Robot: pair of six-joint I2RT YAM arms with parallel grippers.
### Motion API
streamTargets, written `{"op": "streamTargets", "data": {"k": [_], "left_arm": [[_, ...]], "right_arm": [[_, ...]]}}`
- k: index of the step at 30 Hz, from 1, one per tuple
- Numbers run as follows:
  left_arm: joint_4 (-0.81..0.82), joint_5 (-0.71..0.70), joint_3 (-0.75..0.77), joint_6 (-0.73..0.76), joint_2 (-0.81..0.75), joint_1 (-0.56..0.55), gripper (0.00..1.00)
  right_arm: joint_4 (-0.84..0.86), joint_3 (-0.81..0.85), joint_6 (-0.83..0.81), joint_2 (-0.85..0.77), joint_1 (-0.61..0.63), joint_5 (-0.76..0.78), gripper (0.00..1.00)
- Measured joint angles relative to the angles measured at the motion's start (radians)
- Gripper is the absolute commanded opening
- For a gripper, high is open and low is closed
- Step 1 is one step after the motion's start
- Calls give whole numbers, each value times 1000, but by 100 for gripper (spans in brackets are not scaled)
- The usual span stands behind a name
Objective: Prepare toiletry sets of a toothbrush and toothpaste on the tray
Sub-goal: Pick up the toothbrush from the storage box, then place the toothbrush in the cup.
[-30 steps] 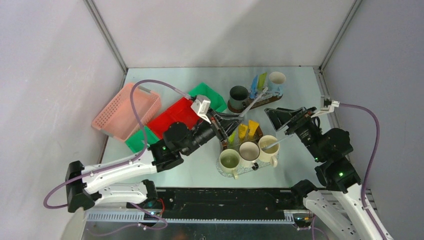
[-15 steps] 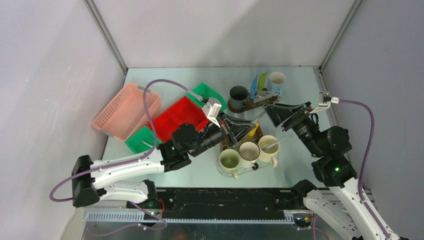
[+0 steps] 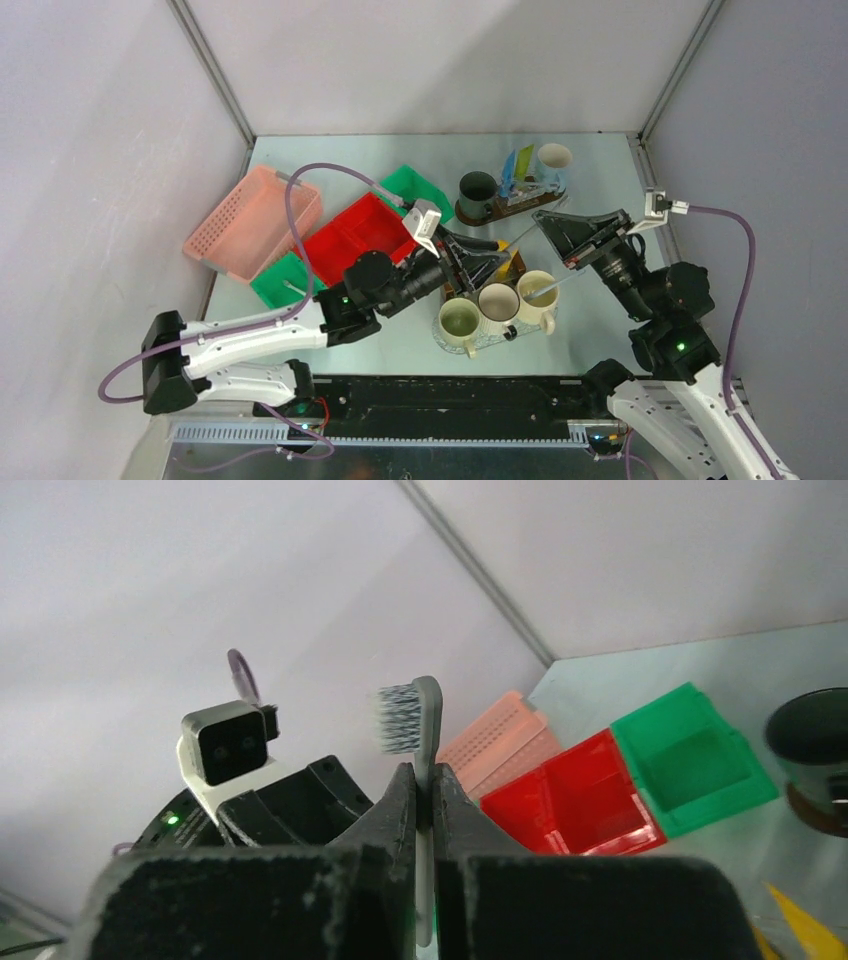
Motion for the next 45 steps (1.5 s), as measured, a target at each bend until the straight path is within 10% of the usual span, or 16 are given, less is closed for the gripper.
{"op": "streamTargets", "data": {"k": [6,30,45], "left_arm": [[-89,-108,-35,9,-56,1,98],[-1108,-472,-111,-517,-424,373,100],[-1284,-488,-129,-607,-498,402,100]], "right_arm": [[-51,-8,-108,-58,-4,57,0],[-87,-392,-245,-130,153,442,0],[148,-628,-246,-110,386,816,0]]}}
